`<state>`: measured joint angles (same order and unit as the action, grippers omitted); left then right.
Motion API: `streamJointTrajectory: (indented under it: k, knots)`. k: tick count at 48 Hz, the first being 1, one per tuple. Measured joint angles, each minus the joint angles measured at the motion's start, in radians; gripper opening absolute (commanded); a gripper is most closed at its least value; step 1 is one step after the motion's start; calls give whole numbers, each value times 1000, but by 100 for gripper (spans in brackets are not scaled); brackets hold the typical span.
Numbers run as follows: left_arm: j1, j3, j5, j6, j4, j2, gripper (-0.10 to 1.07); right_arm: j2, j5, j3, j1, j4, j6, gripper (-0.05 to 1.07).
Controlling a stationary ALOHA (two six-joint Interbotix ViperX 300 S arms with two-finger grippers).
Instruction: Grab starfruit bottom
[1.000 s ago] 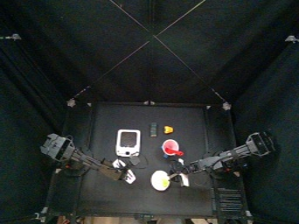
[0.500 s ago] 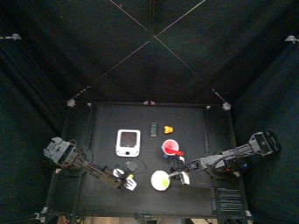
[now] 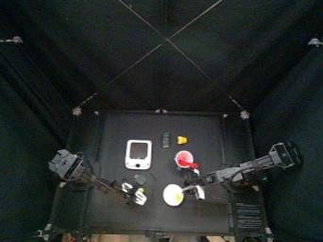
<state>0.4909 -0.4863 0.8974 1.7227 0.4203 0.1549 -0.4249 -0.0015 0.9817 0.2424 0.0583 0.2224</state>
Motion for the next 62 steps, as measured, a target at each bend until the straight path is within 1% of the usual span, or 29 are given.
streamJointTrajectory:
  k: [12,34,41,53,62]
  knots:
    - [-6,-21,-77,31,11,20,96,3,0,0,0,0,2,74]
    - [-32,-34,-86,44,89,26,96,3,0,3,0,-3,2,74]
    - [-38,-32,-91,55,94,32,95,3,0,6,0,-3,2,74]
    - [-40,-51,-114,110,100,34,94,3,0,9,0,-3,0,74]
    - [-40,-58,-130,115,100,35,92,3,-2,9,0,-2,0,74]
